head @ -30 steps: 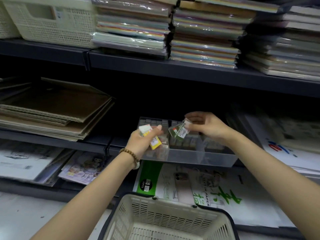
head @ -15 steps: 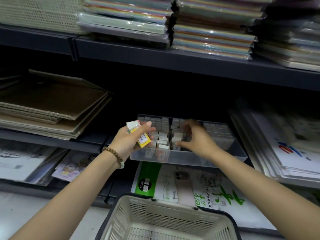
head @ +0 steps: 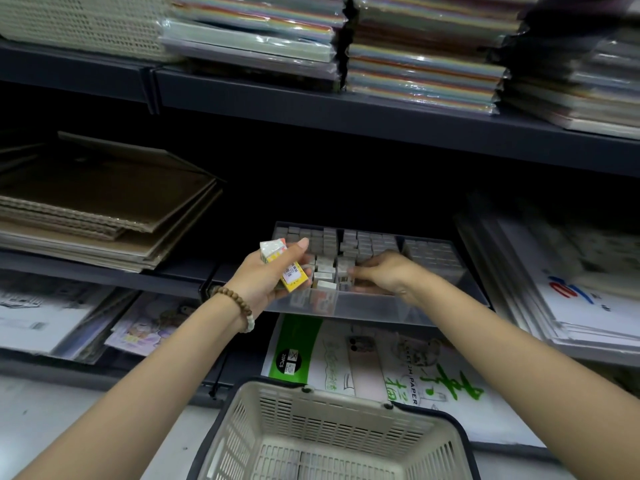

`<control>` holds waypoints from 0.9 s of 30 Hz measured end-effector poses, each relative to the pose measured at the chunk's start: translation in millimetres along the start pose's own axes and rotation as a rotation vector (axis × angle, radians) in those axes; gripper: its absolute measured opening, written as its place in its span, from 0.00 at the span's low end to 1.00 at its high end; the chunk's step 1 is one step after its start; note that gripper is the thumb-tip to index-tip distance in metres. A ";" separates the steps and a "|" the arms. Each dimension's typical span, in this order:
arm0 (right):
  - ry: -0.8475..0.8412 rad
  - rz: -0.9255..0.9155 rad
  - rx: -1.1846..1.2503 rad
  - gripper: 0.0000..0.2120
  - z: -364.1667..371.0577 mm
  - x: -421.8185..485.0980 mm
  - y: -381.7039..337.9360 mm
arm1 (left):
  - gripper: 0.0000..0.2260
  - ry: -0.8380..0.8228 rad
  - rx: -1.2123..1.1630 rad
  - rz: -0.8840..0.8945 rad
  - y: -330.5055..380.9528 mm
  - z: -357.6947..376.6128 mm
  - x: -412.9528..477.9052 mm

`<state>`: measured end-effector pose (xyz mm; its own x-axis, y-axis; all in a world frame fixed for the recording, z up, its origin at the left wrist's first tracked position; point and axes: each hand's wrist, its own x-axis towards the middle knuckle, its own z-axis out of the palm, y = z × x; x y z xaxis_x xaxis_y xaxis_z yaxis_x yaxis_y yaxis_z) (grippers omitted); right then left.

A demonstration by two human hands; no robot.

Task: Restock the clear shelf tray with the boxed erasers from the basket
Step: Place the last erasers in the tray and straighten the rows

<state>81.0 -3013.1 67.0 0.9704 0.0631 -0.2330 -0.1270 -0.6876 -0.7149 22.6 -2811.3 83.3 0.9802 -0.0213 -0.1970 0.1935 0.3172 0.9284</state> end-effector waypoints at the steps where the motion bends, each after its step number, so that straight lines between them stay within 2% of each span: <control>1: -0.003 0.003 0.002 0.24 -0.3 0.9 0.5 | 0.13 -0.002 0.010 -0.018 -0.4 0.9 -0.7; 4: 0.007 0.017 -0.026 0.27 -1.4 3.7 4.4 | 0.15 -0.036 0.032 -0.081 -0.6 2.5 -3.4; 10: -0.019 0.021 0.094 0.23 0.9 2.1 3.0 | 0.03 -0.178 -0.073 -0.181 6.6 0.9 -5.9; 12: 0.004 -0.021 0.143 0.19 -2.3 -4.1 0.7 | 0.05 -0.218 -0.089 -0.180 6.2 -0.2 -6.2; 15: 0.196 -0.203 0.194 0.10 -10.1 -21.6 -7.8 | 0.11 -0.239 -0.002 -0.127 1.2 1.7 -7.6; 16: 0.200 -0.264 0.236 0.08 -12.0 -29.5 -12.1 | 0.14 -0.238 0.024 -0.116 -0.5 3.5 -8.6; 18: 0.057 -0.328 0.342 0.07 -11.9 -42.8 -19.2 | 0.17 -0.241 0.119 -0.104 -1.5 9.4 -12.0; 20: -0.105 -0.337 0.393 0.10 -10.3 -51.3 -23.2 | 0.18 -0.259 0.316 -0.060 -1.9 15.1 -15.6; 22: -0.197 -0.331 0.419 0.11 -10.5 -54.7 -24.9 | 0.18 -0.296 0.421 -0.029 -3.7 18.5 -17.6; 25: -0.250 -0.333 0.419 0.09 -10.0 -55.9 -24.5 | 0.20 -0.351 0.388 -0.081 -4.8 20.0 -19.4; 27: -0.262 -0.318 0.430 0.09 -8.2 -55.7 -23.3 | 0.21 -0.416 0.284 -0.164 -2.6 19.0 -18.5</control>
<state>31.6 -3006.5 102.0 0.8985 0.4318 -0.0791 0.0373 -0.2546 -0.9663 4.7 -2829.7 90.5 0.8591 -0.4418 -0.2584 0.2929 0.0103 0.9561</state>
